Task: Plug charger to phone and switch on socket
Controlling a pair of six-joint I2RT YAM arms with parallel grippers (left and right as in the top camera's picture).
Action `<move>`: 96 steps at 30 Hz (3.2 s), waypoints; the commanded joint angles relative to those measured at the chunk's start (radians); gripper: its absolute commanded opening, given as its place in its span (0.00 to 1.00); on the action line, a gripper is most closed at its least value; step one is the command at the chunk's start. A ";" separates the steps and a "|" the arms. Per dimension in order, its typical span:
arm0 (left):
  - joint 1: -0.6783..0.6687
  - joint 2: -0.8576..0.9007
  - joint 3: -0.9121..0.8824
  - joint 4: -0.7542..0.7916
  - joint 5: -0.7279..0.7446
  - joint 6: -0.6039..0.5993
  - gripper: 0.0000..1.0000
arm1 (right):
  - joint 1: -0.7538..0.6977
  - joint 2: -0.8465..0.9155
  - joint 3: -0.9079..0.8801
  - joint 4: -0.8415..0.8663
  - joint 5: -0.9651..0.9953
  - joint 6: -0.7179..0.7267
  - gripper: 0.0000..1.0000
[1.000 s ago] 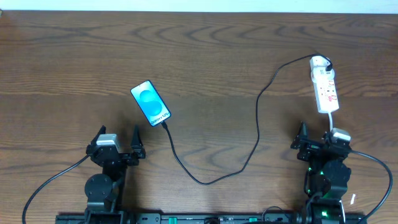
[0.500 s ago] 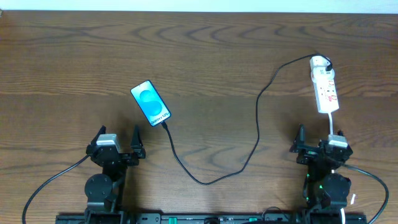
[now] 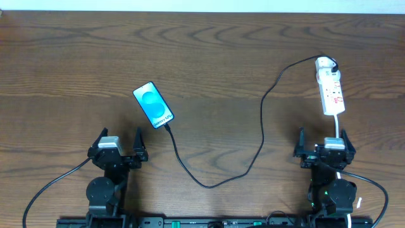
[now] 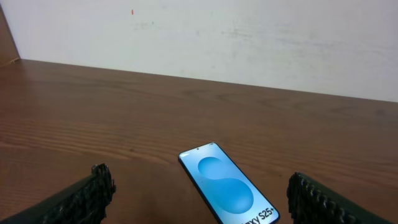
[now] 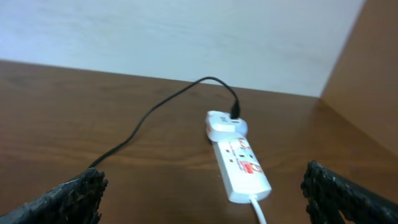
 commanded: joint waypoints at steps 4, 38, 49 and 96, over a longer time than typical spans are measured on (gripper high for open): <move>-0.003 -0.006 -0.017 -0.040 -0.020 0.009 0.91 | 0.012 -0.008 -0.002 -0.010 -0.066 -0.087 0.99; -0.003 -0.006 -0.017 -0.040 -0.020 0.009 0.91 | 0.012 -0.008 -0.002 0.003 0.042 0.104 0.99; -0.003 -0.006 -0.017 -0.040 -0.020 0.009 0.91 | 0.011 -0.008 -0.002 0.003 0.042 0.104 0.99; -0.003 -0.006 -0.017 -0.040 -0.020 0.009 0.91 | 0.011 -0.008 -0.002 0.003 0.042 0.104 0.99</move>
